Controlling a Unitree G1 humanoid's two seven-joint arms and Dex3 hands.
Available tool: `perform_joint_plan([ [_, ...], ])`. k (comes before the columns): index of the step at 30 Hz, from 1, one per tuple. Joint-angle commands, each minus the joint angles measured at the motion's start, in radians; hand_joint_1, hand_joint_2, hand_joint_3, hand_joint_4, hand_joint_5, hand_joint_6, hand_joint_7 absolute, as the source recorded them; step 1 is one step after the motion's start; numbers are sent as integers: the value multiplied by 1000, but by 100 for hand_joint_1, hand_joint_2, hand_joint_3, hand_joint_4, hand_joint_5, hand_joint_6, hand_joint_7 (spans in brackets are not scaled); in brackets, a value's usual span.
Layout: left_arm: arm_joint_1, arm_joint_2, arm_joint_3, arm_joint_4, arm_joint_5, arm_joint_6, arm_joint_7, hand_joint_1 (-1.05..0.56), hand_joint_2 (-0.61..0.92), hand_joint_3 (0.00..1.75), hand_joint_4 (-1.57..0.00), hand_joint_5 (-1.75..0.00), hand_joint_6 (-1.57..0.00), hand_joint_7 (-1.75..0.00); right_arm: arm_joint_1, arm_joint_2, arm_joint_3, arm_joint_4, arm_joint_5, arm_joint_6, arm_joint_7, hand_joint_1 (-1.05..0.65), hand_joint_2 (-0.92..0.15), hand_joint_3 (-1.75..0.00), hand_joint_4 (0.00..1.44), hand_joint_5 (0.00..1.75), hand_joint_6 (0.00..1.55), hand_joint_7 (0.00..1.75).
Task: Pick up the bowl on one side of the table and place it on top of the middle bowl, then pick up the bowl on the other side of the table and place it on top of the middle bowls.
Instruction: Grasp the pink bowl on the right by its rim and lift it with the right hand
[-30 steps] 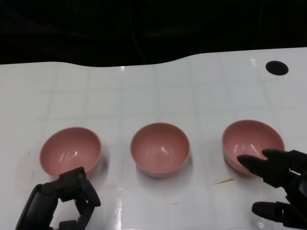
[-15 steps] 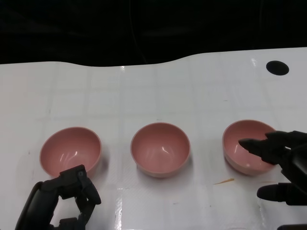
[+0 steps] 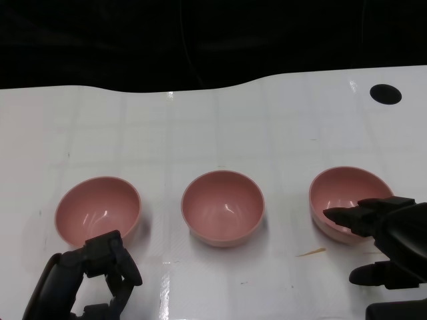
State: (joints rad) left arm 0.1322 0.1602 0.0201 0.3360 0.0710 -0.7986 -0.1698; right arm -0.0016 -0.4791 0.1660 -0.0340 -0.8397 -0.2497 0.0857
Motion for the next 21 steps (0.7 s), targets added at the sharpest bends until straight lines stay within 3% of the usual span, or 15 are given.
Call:
perform_joint_plan([
  [1, 11, 11, 3, -16, 2, 11, 10, -8, 50, 117, -84, -169, -78, -145, -27, -12, 24, 49, -7, 2, -31, -86, -92, -8, 43, 2, 42, 1],
  [21, 7, 11, 1, -10, 8, 11, 17, -8, 49, 119, -84, -170, -77, -146, -158, -19, 108, 279, 16, -45, -142, -83, -92, -8, 50, 3, 48, 2],
])
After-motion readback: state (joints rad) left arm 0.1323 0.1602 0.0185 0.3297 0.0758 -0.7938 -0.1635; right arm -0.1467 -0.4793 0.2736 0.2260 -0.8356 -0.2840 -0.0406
